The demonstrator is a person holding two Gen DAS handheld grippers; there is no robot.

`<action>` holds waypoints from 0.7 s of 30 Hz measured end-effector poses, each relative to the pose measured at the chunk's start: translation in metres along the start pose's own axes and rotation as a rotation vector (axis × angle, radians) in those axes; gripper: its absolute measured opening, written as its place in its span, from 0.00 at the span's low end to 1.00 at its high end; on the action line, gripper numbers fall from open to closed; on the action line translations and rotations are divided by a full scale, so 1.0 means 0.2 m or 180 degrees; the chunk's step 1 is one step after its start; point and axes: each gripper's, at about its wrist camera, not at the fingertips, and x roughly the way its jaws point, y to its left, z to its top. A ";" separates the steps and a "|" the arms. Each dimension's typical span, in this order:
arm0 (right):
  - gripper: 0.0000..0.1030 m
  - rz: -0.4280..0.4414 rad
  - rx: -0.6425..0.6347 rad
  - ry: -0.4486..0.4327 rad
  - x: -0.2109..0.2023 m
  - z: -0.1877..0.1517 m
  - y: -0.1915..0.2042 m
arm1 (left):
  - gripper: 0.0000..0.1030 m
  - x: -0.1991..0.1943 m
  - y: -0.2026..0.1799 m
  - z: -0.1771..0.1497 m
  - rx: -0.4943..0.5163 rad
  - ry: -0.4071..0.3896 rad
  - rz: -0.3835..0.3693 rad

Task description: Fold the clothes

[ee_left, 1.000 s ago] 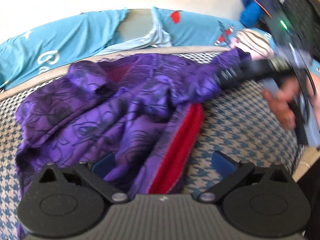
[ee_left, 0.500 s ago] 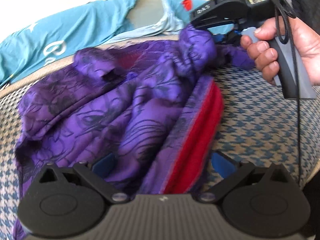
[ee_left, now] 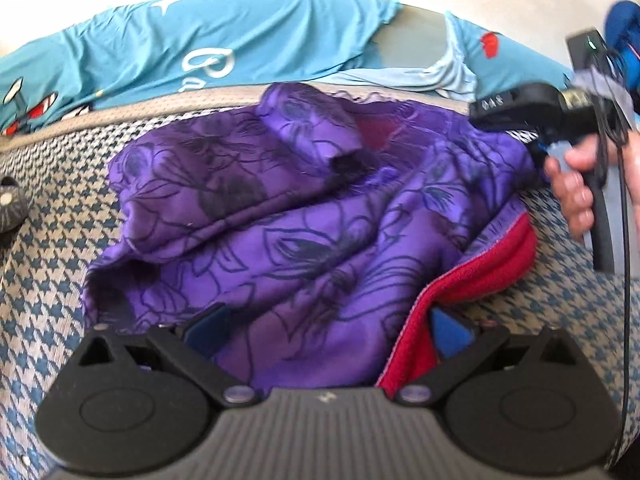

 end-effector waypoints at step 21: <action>0.57 0.0129 0.0199 -0.0018 -0.46 -0.02 -0.24 | 1.00 0.00 0.15 0.11 -0.0412 -0.0079 0.0141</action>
